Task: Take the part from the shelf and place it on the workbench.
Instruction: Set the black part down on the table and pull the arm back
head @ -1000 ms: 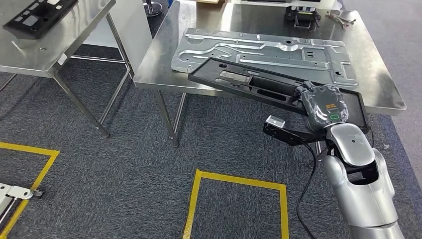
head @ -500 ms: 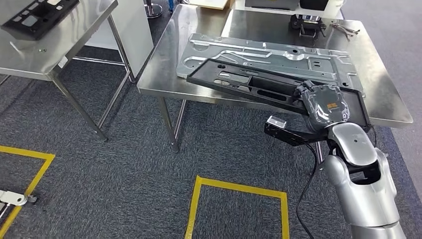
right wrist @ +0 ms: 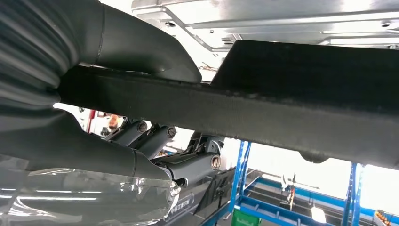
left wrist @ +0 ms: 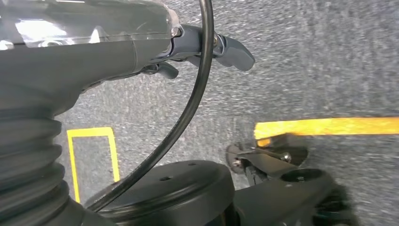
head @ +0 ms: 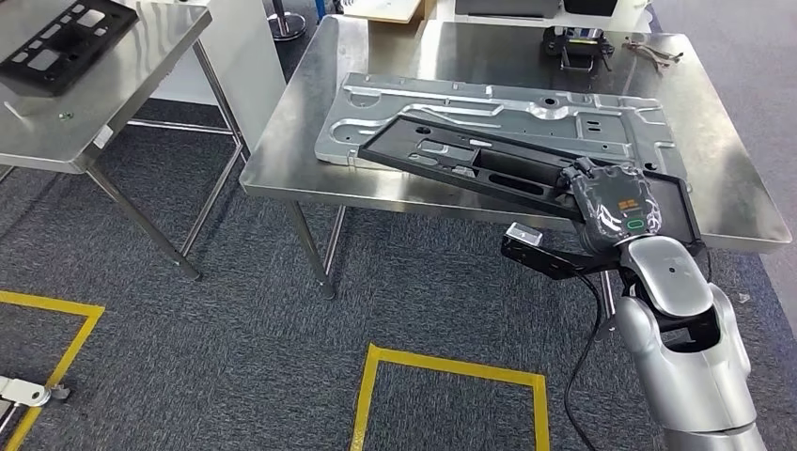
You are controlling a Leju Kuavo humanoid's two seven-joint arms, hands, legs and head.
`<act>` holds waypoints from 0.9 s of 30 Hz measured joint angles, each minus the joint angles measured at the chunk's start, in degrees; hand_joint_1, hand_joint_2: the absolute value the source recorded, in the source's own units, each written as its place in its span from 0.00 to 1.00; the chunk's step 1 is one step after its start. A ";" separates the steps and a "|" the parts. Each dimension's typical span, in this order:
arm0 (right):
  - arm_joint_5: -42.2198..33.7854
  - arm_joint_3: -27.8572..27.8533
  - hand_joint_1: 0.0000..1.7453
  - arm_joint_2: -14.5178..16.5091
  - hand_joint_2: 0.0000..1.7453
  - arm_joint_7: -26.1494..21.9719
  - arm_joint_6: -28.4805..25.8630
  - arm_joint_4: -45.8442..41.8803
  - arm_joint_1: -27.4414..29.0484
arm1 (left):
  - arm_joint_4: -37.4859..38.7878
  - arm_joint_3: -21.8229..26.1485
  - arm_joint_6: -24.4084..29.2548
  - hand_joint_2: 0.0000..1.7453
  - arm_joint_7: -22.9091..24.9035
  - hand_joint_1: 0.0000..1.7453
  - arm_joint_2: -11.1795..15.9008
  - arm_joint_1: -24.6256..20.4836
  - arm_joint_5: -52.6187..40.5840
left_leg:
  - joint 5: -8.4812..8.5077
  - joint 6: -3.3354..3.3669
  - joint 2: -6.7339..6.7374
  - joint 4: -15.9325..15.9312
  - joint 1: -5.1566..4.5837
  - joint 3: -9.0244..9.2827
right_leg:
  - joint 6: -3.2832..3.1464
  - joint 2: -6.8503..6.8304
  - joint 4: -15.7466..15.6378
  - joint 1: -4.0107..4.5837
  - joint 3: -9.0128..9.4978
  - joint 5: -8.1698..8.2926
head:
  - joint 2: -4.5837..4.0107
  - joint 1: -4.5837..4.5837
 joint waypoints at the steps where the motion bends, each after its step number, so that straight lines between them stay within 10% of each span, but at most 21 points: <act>1: -0.02 -0.08 1.00 -0.01 1.00 0.00 0.00 -0.01 0.21 | 0.00 0.00 -0.02 1.00 0.00 0.00 0.00 -0.01 0.00 | -1.36 -0.13 0.00 3.60 0.02 -2.33 | -0.11 0.00 0.01 0.08 0.26 -0.29 | 0.00 0.00; 3: -0.10 -0.19 1.00 -0.04 1.00 -0.02 0.00 -0.02 0.81 | 0.00 -0.01 -0.04 1.00 0.02 0.00 0.00 -0.09 -0.04 | -1.35 0.02 0.00 6.23 -0.01 -4.94 | -0.22 0.01 0.01 0.34 1.04 -0.94 | 0.00 -0.01; 7: -0.39 -0.56 1.00 -0.12 1.00 -0.07 -0.04 -0.20 1.56 | 0.02 -0.01 -0.04 1.00 0.19 0.00 0.09 0.11 -0.09 | 7.37 2.16 0.11 -5.81 -0.77 -1.78 | -0.20 0.22 -0.17 0.77 3.03 -2.29 | 0.00 0.01; 12: -0.51 -1.05 1.00 -0.33 1.00 -0.15 -0.10 -0.50 2.35 | -0.01 -0.03 -0.04 1.00 0.13 0.00 0.03 0.09 -0.21 | 8.45 3.69 0.14 -11.12 -1.02 0.22 | 1.33 0.21 -0.32 0.89 3.59 -3.38 | 0.00 0.01; 17: -0.52 -1.39 1.00 -0.59 1.00 -0.18 -0.17 -0.72 2.24 | -0.07 -0.08 -0.06 1.00 0.13 0.00 -0.15 0.06 -0.25 | 7.78 3.82 0.18 -12.47 -0.47 2.54 | 2.70 0.12 13.37 0.30 -4.27 -8.58 | 0.00 0.02; 19: -0.51 -1.39 1.00 -0.59 1.00 -0.23 -0.13 -0.68 2.50 | -0.07 -0.09 -0.06 1.00 0.10 0.00 -0.15 0.07 -0.27 | 6.91 3.61 0.05 -12.20 -0.41 3.26 | 3.20 0.09 13.58 -0.12 -5.90 -6.29 | 0.00 0.02; 22: -0.51 -1.39 1.00 -0.58 1.00 -0.31 -0.10 -0.63 2.35 | -0.05 -0.09 -0.02 1.00 0.11 0.00 -0.15 0.08 -0.43 | 5.06 2.71 -0.16 -11.29 -0.28 4.44 | 3.47 0.02 3.49 -0.43 -2.35 0.36 | 0.00 0.02; 27: -0.48 -1.42 1.00 -0.55 1.00 -0.33 -0.08 -0.57 2.25 | -0.03 -0.09 0.05 1.00 0.24 0.00 -0.10 0.03 -0.67 | 3.44 1.06 -0.14 -10.73 -0.41 4.86 | 1.22 0.23 0.47 -0.19 -0.75 -0.07 | 0.00 0.00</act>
